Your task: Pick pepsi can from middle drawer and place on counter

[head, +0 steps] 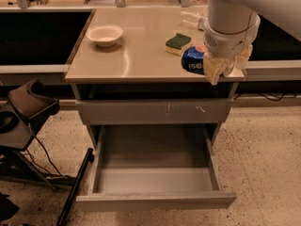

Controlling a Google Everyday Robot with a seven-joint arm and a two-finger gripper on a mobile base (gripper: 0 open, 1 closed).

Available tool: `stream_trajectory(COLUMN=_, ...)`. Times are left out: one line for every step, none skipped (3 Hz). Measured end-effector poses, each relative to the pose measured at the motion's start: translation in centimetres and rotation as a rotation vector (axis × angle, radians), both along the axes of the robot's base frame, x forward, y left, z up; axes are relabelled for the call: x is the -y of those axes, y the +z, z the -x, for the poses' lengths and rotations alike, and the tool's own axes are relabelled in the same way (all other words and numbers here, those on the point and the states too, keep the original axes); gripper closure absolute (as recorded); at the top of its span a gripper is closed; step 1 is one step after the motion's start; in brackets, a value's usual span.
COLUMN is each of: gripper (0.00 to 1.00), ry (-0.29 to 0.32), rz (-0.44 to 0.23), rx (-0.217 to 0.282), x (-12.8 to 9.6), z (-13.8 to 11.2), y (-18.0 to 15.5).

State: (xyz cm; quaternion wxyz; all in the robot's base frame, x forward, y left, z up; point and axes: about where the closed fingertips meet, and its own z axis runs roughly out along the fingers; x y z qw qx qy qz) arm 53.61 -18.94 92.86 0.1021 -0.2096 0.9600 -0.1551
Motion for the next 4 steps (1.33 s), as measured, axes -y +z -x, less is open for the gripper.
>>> stream_trajectory(gripper=1.0, ry=0.016, rz=0.036, rx=0.0, x=1.2, z=-2.9, y=0.3)
stream_trajectory(gripper=1.0, ry=0.013, rz=0.043, rx=0.032, x=3.6, z=-8.0, y=1.9)
stream_trajectory(gripper=1.0, ry=-0.021, rz=-0.007, rx=0.067, x=6.3, z=-11.9, y=2.4)
stream_trajectory(gripper=1.0, ry=-0.055, rz=-0.094, rx=0.103, x=8.4, z=-14.9, y=1.8)
